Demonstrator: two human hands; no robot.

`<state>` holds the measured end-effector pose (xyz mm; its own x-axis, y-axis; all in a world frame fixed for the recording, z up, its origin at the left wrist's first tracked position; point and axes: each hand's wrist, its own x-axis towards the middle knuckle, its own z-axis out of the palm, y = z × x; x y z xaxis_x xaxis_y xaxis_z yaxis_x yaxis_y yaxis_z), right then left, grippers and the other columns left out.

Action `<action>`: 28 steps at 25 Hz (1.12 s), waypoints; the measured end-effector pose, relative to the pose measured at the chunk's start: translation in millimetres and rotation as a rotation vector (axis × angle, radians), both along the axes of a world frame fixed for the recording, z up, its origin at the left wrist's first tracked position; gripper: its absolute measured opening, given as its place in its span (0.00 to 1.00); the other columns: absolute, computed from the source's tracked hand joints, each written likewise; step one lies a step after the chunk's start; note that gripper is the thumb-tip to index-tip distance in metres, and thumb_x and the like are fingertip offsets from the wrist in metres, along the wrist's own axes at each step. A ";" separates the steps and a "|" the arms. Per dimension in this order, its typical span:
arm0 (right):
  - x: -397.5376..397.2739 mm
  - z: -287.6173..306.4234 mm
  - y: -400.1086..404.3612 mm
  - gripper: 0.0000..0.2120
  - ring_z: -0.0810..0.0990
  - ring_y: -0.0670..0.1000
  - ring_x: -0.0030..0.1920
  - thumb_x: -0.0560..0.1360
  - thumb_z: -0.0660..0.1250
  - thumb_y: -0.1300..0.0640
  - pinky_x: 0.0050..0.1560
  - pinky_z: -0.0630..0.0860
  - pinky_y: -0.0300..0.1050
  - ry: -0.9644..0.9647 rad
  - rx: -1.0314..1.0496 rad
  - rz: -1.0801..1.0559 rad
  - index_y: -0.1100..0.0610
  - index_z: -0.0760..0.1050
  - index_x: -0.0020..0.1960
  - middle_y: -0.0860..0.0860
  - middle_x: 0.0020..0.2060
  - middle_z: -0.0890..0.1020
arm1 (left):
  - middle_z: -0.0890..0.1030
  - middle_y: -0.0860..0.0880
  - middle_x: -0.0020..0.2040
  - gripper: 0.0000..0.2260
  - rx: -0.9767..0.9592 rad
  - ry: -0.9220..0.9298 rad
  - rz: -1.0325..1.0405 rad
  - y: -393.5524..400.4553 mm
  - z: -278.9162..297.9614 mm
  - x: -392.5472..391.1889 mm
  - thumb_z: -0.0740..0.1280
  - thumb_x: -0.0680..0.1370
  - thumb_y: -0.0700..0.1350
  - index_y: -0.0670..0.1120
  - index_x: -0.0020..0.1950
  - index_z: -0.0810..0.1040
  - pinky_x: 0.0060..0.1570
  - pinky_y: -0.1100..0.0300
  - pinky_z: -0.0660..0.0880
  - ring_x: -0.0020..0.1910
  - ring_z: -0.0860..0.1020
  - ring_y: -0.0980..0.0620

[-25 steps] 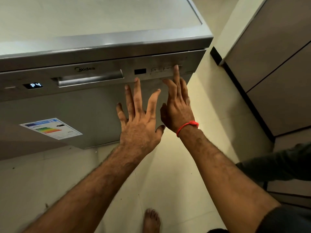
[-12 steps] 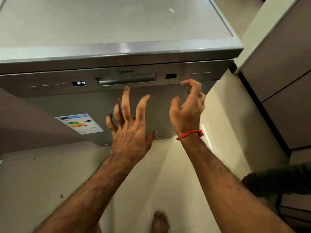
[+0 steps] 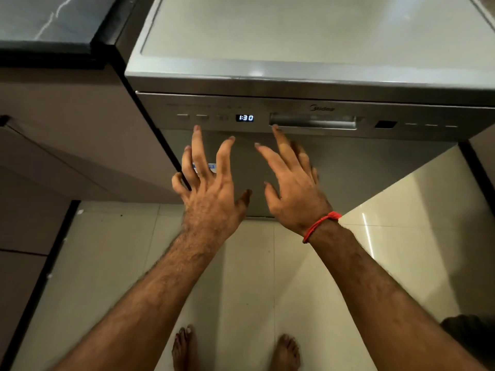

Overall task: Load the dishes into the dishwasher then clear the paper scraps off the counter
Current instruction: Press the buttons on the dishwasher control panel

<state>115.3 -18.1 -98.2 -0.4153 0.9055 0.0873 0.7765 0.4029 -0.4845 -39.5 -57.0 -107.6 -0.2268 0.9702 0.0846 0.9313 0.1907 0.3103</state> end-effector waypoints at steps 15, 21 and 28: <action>-18.2 13.2 16.0 0.25 0.65 0.56 0.74 0.75 0.60 0.67 0.71 0.66 0.61 0.187 0.169 -0.026 0.55 0.71 0.71 0.52 0.76 0.65 | 0.38 0.45 0.80 0.46 0.019 -0.048 0.015 9.0 17.4 -31.9 0.76 0.70 0.56 0.61 0.78 0.49 0.70 0.34 0.59 0.78 0.47 0.41; -19.0 52.6 51.5 0.26 0.66 0.61 0.74 0.72 0.56 0.74 0.73 0.64 0.60 0.217 0.644 -0.039 0.63 0.74 0.68 0.59 0.69 0.73 | 0.54 0.44 0.80 0.40 0.430 0.034 0.109 35.8 59.0 -48.4 0.69 0.71 0.38 0.55 0.80 0.58 0.71 0.41 0.60 0.79 0.52 0.43; -23.9 58.7 70.7 0.35 0.67 0.58 0.74 0.64 0.56 0.79 0.75 0.53 0.48 0.242 0.401 -0.110 0.63 0.72 0.70 0.57 0.69 0.74 | 0.62 0.50 0.79 0.42 0.254 0.128 0.108 40.3 79.7 -58.6 0.66 0.70 0.30 0.55 0.80 0.61 0.68 0.45 0.62 0.74 0.63 0.45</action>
